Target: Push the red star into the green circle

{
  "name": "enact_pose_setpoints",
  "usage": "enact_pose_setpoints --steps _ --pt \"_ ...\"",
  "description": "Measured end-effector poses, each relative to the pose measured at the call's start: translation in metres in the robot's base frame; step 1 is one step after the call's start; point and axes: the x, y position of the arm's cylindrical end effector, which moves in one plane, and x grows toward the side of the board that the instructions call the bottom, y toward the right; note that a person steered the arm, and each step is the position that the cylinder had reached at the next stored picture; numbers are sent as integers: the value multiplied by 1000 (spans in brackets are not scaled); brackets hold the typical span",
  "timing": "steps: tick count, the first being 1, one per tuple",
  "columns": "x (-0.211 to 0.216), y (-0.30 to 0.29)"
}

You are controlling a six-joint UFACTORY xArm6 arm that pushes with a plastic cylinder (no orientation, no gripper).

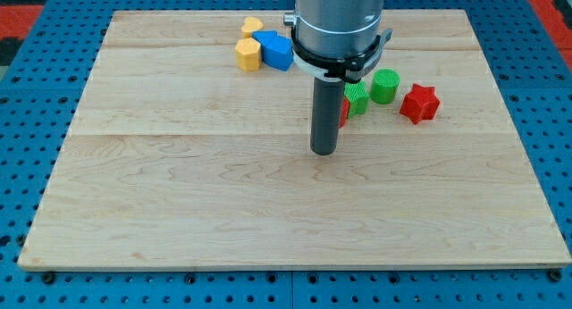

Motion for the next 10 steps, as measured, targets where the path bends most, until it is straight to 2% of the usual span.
enact_pose_setpoints --steps 2,4,5,7,8,10 --pt "-2 -2" --pt "-29 1" --pt "-29 1" --pt "-60 47" --pt "-60 48" --pt "-53 98"
